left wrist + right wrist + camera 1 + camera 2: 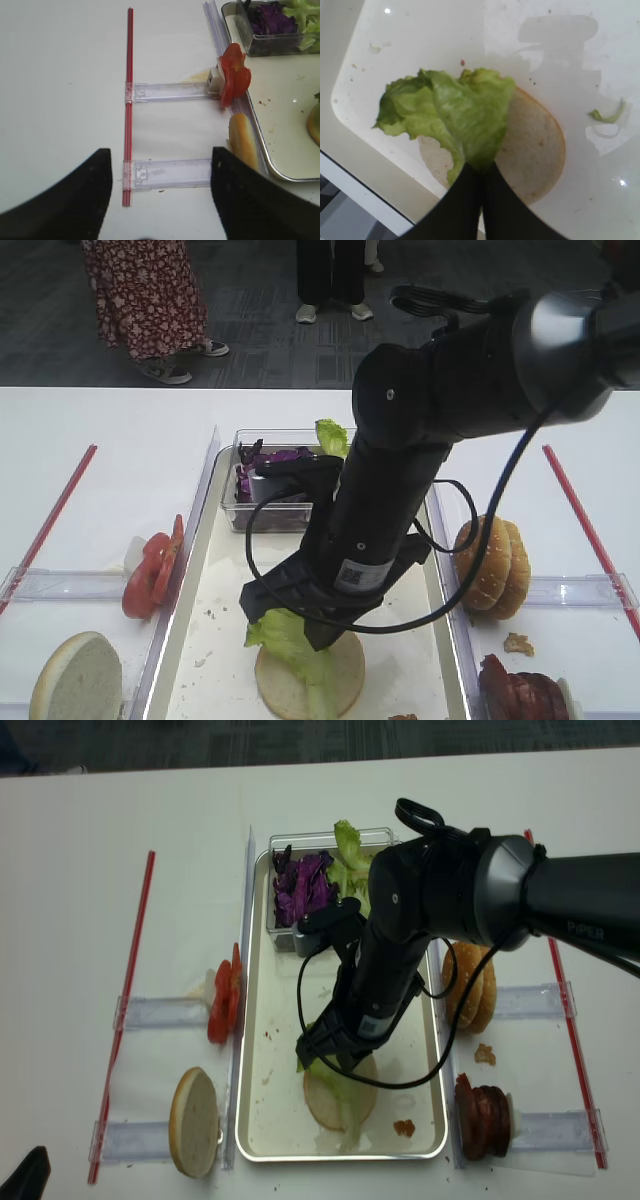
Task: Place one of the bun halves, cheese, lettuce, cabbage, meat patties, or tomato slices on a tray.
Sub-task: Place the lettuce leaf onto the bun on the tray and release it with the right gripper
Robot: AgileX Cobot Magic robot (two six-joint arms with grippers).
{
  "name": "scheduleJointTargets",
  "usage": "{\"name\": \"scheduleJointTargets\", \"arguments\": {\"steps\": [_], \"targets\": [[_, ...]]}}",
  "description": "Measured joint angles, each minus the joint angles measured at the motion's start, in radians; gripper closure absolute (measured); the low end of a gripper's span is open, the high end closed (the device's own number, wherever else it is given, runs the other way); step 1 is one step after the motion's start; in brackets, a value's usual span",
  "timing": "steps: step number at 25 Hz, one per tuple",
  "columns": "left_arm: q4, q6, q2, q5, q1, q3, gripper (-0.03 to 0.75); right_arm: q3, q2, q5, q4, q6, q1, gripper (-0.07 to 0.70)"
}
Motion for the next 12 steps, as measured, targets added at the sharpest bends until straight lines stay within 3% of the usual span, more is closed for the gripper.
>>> {"name": "scheduleJointTargets", "arguments": {"steps": [4,12], "targets": [[0.0,0.0,0.0,0.0,0.0,0.0,0.303,0.0,0.0,-0.004,0.0,-0.009,0.0,0.572],[0.0,0.0,0.0,0.0,0.0,0.0,0.303,0.0,0.0,-0.006,0.0,-0.015,0.0,0.255]]}}
